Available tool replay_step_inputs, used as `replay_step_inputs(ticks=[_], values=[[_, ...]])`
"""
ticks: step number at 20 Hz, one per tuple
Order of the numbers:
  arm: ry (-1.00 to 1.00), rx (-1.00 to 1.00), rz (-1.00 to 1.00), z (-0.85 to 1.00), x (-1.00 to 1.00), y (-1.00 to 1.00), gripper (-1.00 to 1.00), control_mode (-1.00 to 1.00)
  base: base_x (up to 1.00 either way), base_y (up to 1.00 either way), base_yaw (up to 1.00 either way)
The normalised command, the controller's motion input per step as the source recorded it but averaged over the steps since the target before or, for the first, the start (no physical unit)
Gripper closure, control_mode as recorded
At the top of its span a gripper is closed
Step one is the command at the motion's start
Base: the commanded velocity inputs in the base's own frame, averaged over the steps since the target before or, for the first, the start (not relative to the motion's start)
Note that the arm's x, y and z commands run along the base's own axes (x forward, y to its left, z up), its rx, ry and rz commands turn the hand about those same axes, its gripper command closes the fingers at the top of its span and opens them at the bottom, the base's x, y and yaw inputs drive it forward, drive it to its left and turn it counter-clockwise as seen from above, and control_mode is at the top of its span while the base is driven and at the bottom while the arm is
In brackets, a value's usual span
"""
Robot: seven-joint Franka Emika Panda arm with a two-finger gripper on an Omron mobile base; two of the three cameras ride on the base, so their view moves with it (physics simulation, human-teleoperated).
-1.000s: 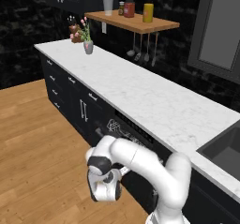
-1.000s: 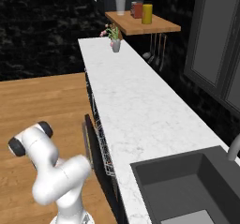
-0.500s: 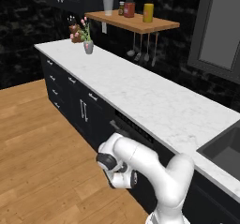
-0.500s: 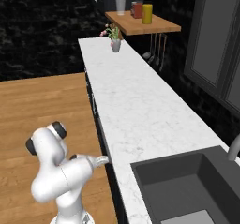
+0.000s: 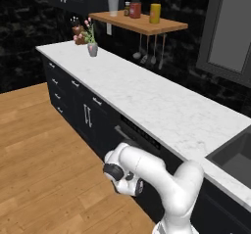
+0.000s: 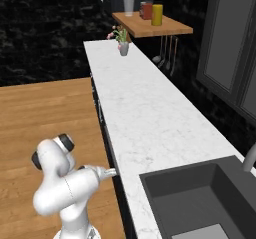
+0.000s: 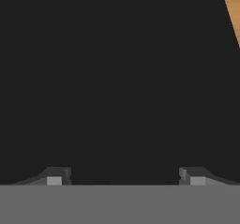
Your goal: Pick up the cup and bowl from the counter, place them in the dishwasher, and close the dishwasher door.
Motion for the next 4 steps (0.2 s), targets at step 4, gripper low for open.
replay_step_inputs(ticks=[4], values=[[-0.09, -0.39, 0.01, 0.1, 0.16, 0.01, -1.0, -1.0, 0.0, 0.0, 0.0]])
